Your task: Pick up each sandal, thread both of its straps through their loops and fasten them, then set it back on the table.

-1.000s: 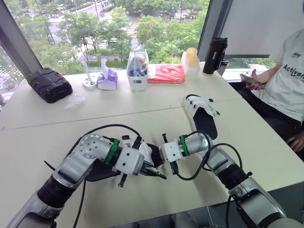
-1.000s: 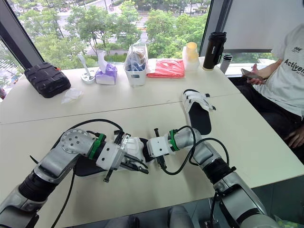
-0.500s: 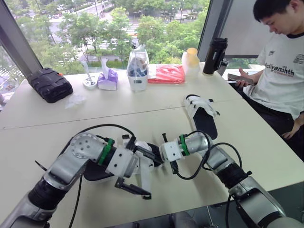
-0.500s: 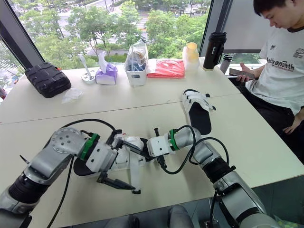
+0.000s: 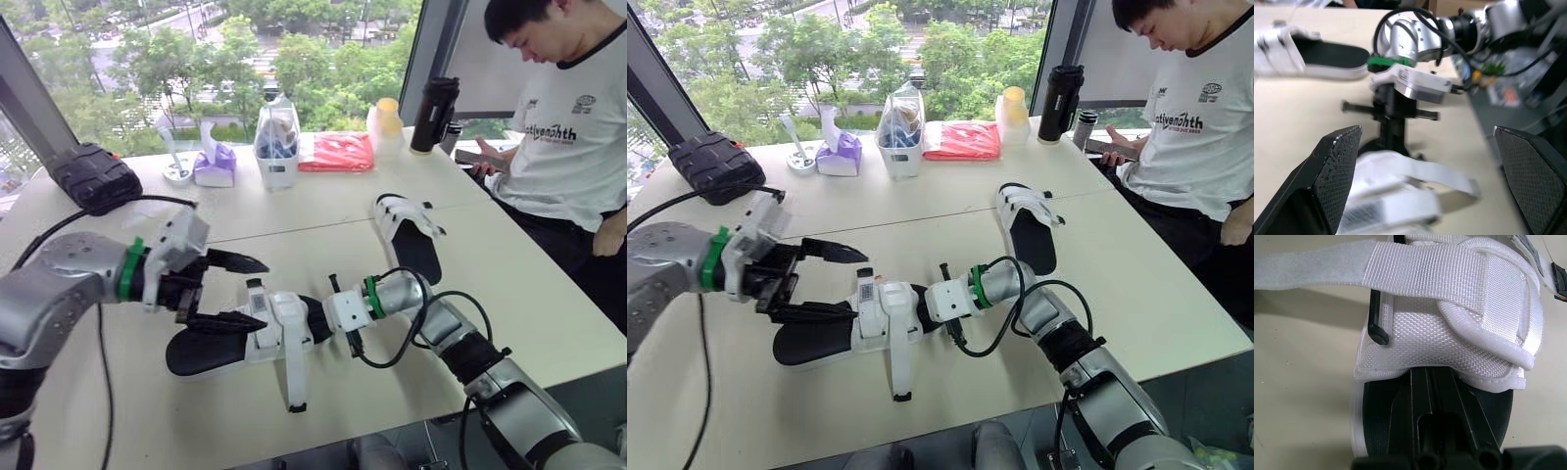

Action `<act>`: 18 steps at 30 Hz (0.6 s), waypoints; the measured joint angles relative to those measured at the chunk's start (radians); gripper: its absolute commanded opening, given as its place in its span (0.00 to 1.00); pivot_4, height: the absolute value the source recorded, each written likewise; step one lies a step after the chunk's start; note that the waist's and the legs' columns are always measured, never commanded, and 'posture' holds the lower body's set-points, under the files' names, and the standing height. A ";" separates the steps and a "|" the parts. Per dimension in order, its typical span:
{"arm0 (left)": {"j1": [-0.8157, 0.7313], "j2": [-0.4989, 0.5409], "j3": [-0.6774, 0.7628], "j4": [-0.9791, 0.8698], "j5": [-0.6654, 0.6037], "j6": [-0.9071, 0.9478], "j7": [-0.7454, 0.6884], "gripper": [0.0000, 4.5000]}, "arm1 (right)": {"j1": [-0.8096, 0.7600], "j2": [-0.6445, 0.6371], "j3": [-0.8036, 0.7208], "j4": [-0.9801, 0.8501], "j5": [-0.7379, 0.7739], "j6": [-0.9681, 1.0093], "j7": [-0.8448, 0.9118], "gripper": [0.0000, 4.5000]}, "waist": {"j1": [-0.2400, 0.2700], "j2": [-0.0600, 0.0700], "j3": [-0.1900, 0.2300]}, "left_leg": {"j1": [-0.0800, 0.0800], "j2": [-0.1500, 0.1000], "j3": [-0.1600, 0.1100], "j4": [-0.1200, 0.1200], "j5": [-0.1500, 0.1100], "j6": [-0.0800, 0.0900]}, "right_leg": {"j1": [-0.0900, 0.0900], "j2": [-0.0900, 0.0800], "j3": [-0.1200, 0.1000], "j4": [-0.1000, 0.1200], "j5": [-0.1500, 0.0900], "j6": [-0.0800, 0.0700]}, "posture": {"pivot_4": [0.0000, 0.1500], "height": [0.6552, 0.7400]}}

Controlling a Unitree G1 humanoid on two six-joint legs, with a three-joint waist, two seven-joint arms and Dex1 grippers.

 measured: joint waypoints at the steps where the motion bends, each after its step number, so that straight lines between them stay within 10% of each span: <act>1: 0.036 0.005 0.021 -0.016 -0.041 0.040 0.009 0.99 | -0.001 -0.001 0.000 0.001 0.000 -0.001 0.000 0.00 | 0.001 0.000 0.000 | 0.000 0.000 0.000 0.000 0.000 0.000 | 0.000 0.000 0.000 0.000 0.000 0.000 | 1.00 1.00; 8: 0.297 0.027 0.120 -0.126 -0.229 0.208 0.080 0.99 | 0.002 0.002 -0.001 -0.004 0.003 0.009 0.000 0.00 | 0.000 0.000 0.000 | 0.000 0.001 0.000 0.000 0.000 0.000 | 0.000 0.000 0.000 0.000 0.000 0.000 | 1.00 1.00; 18: 0.486 -0.071 0.003 -0.154 -0.038 0.098 0.147 0.99 | 0.002 0.002 -0.004 -0.010 0.012 0.046 0.000 0.00 | 0.002 0.001 -0.001 | 0.001 0.002 0.001 0.000 0.000 0.000 | 0.001 0.000 0.000 -0.001 -0.001 -0.004 | 1.00 1.00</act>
